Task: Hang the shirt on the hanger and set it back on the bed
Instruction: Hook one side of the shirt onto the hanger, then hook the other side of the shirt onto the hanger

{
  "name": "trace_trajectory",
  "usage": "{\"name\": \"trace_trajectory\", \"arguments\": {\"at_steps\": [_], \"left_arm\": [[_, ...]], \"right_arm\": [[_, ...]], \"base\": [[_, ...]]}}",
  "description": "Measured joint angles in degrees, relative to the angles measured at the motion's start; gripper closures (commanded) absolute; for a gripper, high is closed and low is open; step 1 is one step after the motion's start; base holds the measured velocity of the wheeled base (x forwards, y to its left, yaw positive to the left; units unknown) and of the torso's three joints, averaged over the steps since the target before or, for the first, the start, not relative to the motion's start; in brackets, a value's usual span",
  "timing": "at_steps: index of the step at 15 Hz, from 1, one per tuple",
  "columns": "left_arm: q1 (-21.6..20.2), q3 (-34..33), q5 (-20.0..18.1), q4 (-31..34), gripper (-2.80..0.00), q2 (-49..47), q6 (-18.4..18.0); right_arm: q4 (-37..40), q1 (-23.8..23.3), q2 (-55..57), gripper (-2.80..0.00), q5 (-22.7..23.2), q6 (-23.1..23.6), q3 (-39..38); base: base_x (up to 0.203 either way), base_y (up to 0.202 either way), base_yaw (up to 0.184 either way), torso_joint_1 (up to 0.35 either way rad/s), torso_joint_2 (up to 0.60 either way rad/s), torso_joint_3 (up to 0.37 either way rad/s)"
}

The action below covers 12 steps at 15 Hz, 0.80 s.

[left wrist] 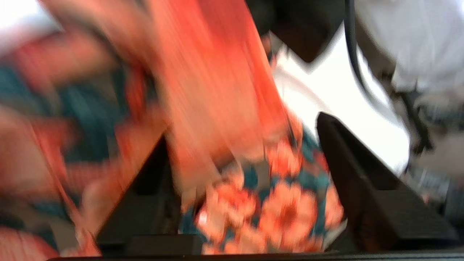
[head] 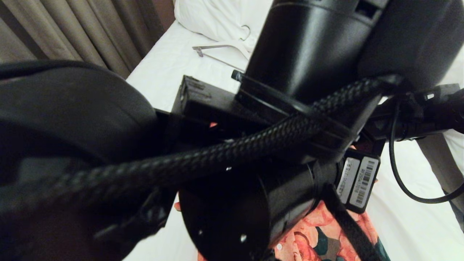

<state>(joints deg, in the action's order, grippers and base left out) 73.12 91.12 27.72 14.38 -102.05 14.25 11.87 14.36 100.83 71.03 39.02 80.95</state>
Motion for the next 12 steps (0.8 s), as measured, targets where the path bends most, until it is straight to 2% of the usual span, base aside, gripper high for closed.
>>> {"name": "trace_trajectory", "arguments": {"at_steps": [3, 7, 8, 9, 12], "left_arm": [[1.7, -7.3, 0.1, 2.5, -2.80, 3.3, -0.3], [2.9, -20.6, 0.1, 7.3, -2.80, 11.9, -0.2], [2.3, -23.3, 0.1, 8.2, -0.94, 15.5, -0.4], [1.1, -25.5, 0.1, 8.9, 0.00, 19.2, -0.9], [-7.8, -28.9, -1.5, 10.8, 0.00, 32.7, -6.3]], "right_arm": [[0.0, 0.2, 0.1, 0.00, 0.0, 0.0, 1.2], [0.1, 2.6, 0.4, 0.00, 0.0, -0.2, 3.0], [0.3, 3.7, 0.4, 0.00, -0.1, -0.5, 3.0], [0.3, 4.7, 0.4, 0.00, -0.1, -1.4, 3.1], [0.0, 6.1, 0.7, 0.00, -0.2, -6.2, 5.5]], "base": [[0.000, 0.000, 0.000, 0.000, 0.00, 0.000], [0.000, 0.000, 0.000, 0.000, 0.00, 0.000], [0.000, 0.000, 0.000, 0.000, 0.00, 0.000], [0.000, 0.000, 0.000, 0.000, 0.00, 0.000], [0.000, 0.000, 0.000, 0.000, 0.00, 0.000]]}}
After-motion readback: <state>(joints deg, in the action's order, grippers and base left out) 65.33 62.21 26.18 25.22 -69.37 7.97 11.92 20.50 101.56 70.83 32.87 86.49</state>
